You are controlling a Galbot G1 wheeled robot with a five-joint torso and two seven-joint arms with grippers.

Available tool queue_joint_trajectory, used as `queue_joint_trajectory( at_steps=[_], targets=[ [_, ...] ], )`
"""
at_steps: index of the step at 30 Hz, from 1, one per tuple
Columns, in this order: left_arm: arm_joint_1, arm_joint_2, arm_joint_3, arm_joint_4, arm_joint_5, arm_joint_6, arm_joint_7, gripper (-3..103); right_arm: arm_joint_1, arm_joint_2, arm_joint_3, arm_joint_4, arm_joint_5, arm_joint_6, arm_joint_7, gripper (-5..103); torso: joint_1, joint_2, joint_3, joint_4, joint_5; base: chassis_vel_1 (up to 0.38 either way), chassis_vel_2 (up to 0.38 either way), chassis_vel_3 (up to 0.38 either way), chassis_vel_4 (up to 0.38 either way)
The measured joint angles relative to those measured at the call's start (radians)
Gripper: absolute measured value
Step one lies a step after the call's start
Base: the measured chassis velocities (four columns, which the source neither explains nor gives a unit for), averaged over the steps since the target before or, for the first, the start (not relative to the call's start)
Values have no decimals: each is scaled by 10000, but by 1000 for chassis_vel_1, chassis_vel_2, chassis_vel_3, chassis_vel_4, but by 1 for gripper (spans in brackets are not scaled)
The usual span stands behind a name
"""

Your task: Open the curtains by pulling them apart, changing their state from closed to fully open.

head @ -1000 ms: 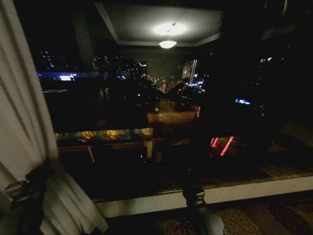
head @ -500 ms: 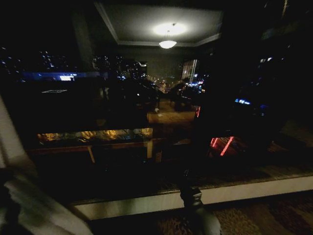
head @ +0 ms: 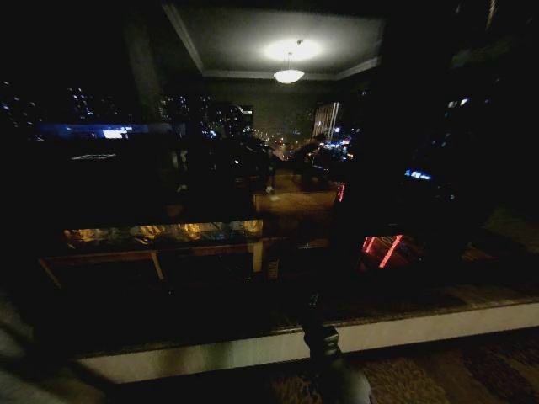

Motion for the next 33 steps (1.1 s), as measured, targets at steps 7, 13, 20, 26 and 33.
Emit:
queue_joint_trajectory(
  at_steps=[7,13,20,26,33],
  targets=[
    [-40,-26,43,23,-3,8,-303,0,-16,-34,-46,25,-41,19,-1,100,0,0,0,-3,2,0,0,0,0],
    [-111,25,9,276,-12,0,-779,0,-29,-76,-50,101,-42,20,-1,100,0,-1,0,-3,5,0,0,0,0],
    [115,-143,93,-145,58,118,-507,0,-44,-107,-107,242,-41,-8,0,100,0,-1,0,0,2,0,0,0,0],
    [511,-737,451,-1310,293,187,815,14,-93,-130,-87,386,-38,-54,11,100,0,0,0,-2,2,0,0,0,0],
    [1059,-1783,911,-2950,756,227,1984,41,-115,-214,-29,524,-4,-83,29,100,0,0,0,-2,5,0,0,0,0]
  ],
)
